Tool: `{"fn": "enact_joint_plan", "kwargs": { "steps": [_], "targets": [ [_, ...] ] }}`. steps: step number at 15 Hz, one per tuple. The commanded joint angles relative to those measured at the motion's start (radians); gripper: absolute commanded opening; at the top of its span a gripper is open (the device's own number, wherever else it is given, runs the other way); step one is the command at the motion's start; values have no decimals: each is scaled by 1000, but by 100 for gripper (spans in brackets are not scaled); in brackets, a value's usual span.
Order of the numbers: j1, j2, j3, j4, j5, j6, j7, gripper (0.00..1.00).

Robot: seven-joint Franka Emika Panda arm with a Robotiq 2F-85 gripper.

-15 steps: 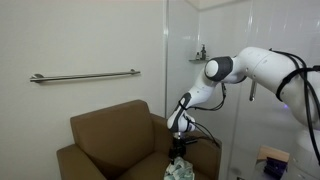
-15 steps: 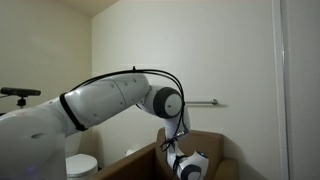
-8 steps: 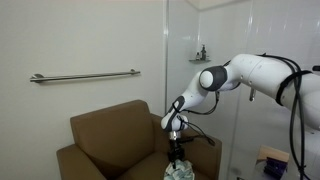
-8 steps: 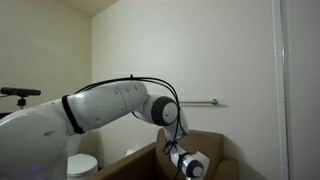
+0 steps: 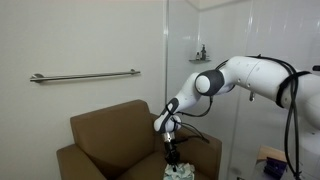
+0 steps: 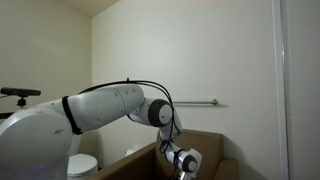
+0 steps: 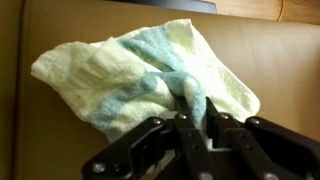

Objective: Use the towel to wipe the seat of the sofa.

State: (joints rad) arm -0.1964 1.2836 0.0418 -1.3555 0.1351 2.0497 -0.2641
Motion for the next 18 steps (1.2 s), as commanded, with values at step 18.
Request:
{"fn": "enact_joint_plan", "kwargs": {
  "steps": [18],
  "targets": [
    [193,188,-21,502,-106,-17,72,6]
  ]
}}
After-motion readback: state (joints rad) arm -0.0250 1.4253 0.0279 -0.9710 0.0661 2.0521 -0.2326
